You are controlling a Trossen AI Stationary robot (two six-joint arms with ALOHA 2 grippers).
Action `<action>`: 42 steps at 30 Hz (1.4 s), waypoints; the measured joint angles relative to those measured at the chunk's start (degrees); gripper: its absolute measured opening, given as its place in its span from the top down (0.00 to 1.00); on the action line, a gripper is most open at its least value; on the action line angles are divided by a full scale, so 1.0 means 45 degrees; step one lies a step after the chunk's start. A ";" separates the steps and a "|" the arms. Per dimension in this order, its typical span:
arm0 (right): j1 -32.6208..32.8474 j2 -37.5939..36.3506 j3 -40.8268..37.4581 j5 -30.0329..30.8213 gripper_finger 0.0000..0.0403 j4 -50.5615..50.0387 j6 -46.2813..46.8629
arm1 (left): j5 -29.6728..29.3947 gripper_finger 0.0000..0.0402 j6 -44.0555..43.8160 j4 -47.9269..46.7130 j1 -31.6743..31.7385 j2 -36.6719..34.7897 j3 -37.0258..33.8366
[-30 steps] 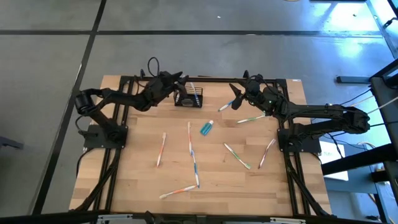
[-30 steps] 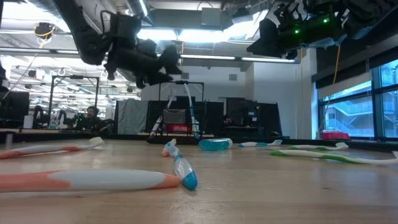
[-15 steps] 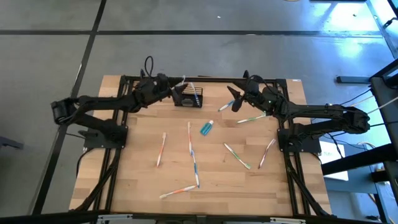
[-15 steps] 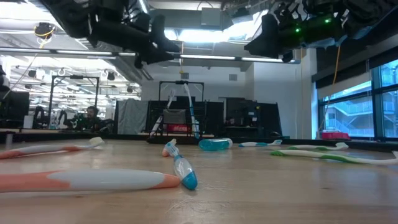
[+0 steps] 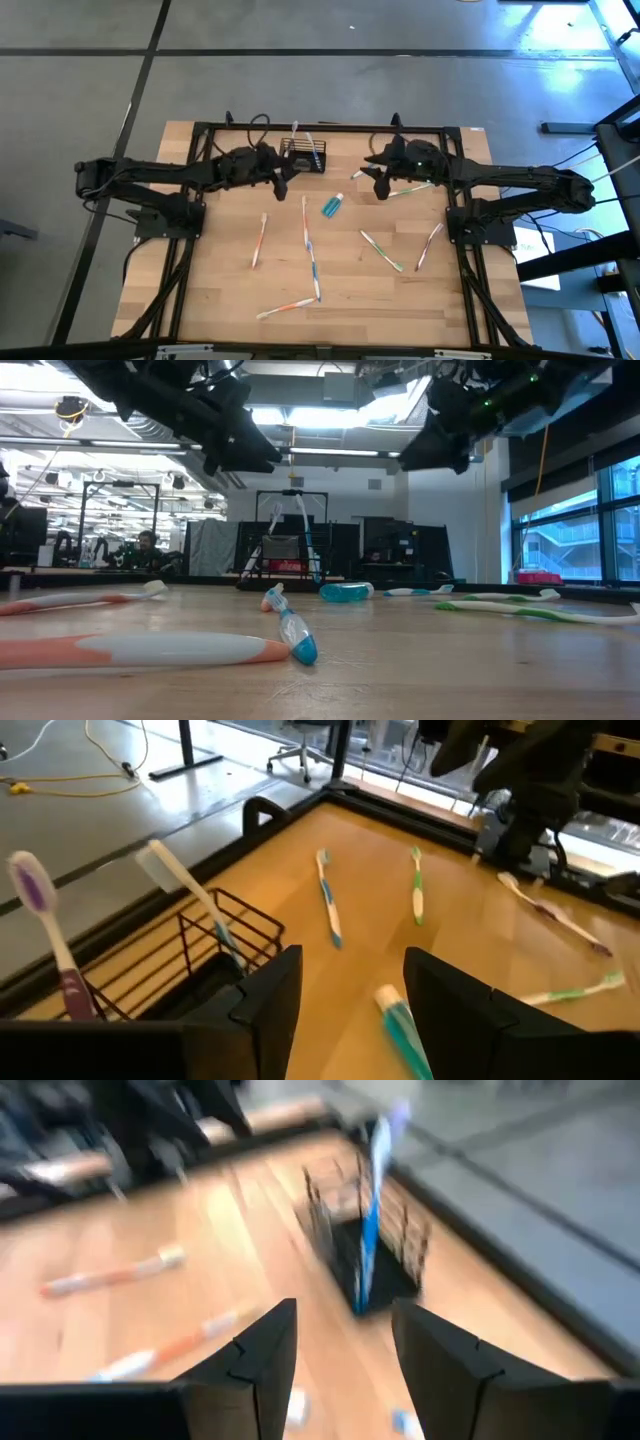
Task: Pick & Place toothbrushing station
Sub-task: Put the bottom green toothbrush into the black wire organizer
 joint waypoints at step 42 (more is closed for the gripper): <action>0.4776 -0.0009 0.0133 -0.1673 0.58 -0.7632 0.6632 | -0.4152 0.58 -0.2341 -0.3542 -0.4260 0.0010 0.0000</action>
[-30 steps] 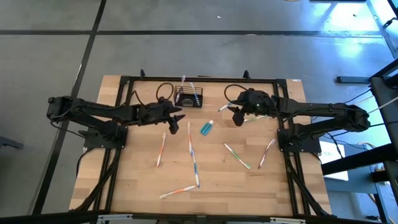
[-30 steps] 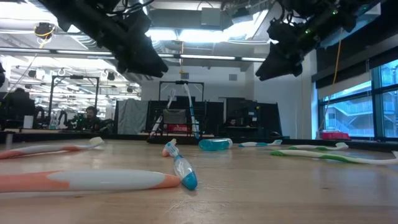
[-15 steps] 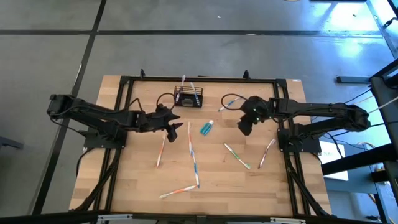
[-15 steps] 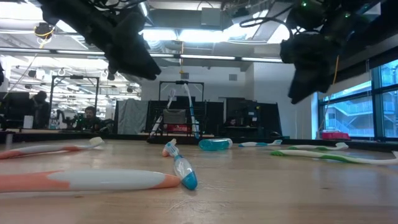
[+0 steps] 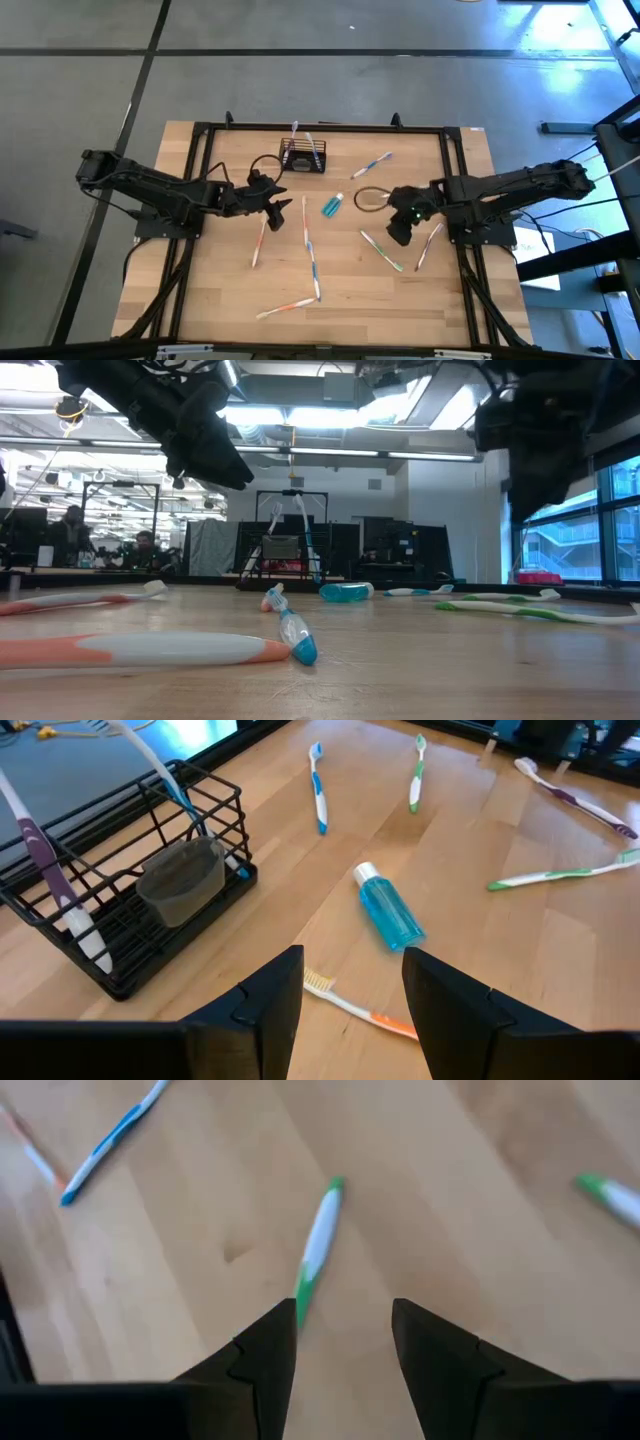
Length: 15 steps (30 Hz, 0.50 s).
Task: Pick & Place toothbrushing station
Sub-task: Put the bottom green toothbrush into the black wire organizer
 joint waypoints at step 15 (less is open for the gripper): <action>0.4052 0.0564 -0.0005 0.1746 0.58 0.0457 0.2695 | -0.0262 0.58 -0.0001 0.0015 0.0000 0.0000 0.0000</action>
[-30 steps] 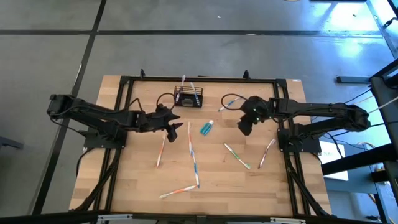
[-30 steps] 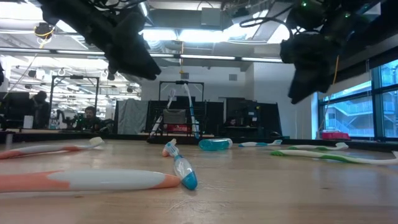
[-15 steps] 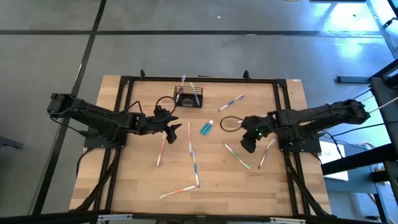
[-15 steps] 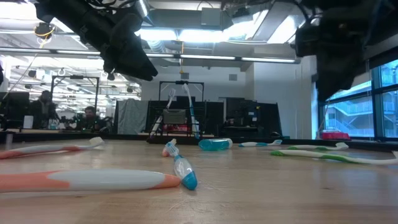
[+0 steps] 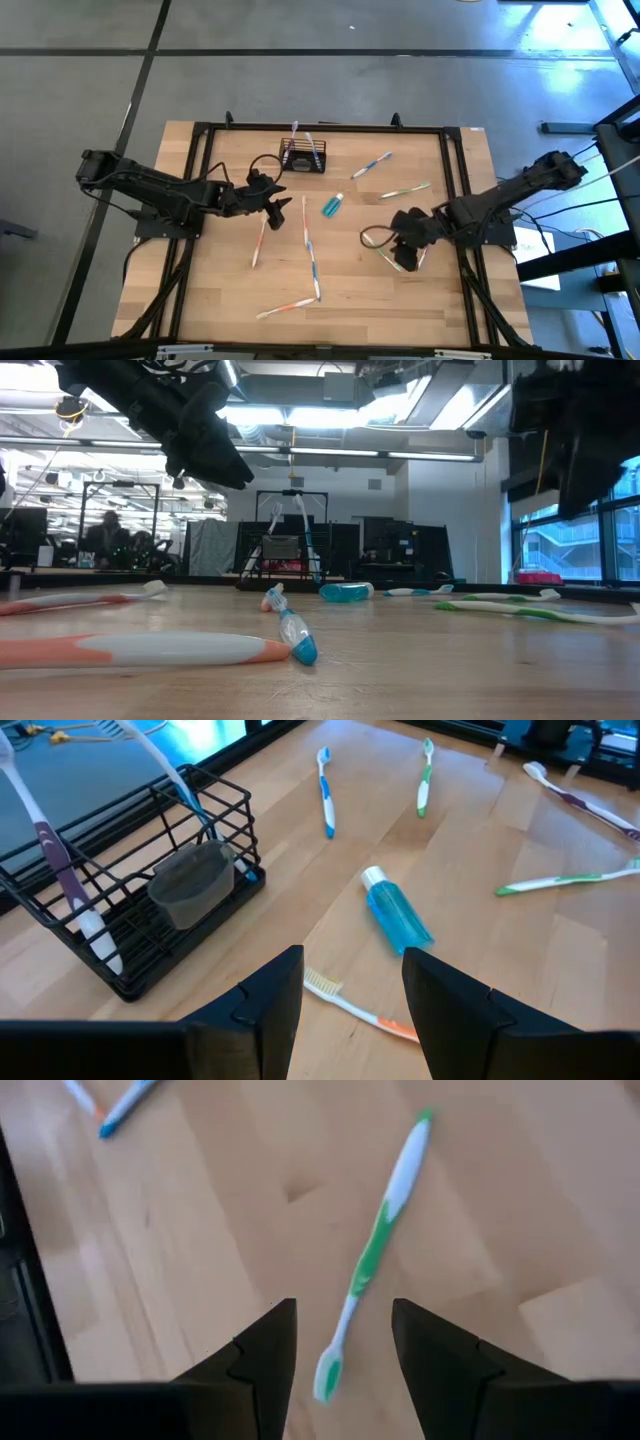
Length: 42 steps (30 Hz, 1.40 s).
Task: Pick & Place toothbrushing station
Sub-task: Put the bottom green toothbrush into the black wire organizer
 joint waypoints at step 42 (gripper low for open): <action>0.1521 0.5022 0.2097 0.0410 0.48 -0.2366 0.0658 | -0.0049 0.58 -0.0033 0.0012 0.0000 0.0005 -0.0005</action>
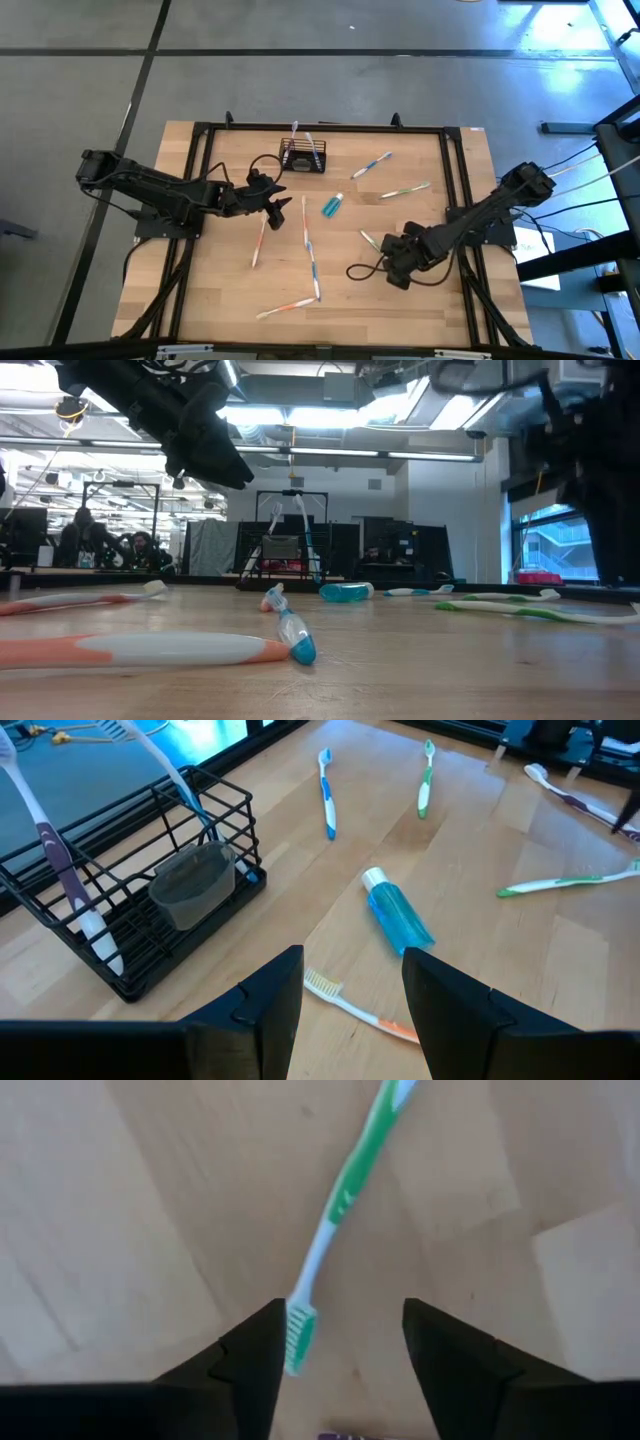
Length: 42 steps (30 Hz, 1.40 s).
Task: Pick & Place toothbrushing station
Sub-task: Put the bottom green toothbrush into the black wire organizer
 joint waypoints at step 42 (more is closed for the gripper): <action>-0.0149 0.0495 -0.1572 -0.0468 0.87 0.2211 0.0893 | 0.0000 0.58 0.0010 -0.0007 0.0000 0.0000 0.0000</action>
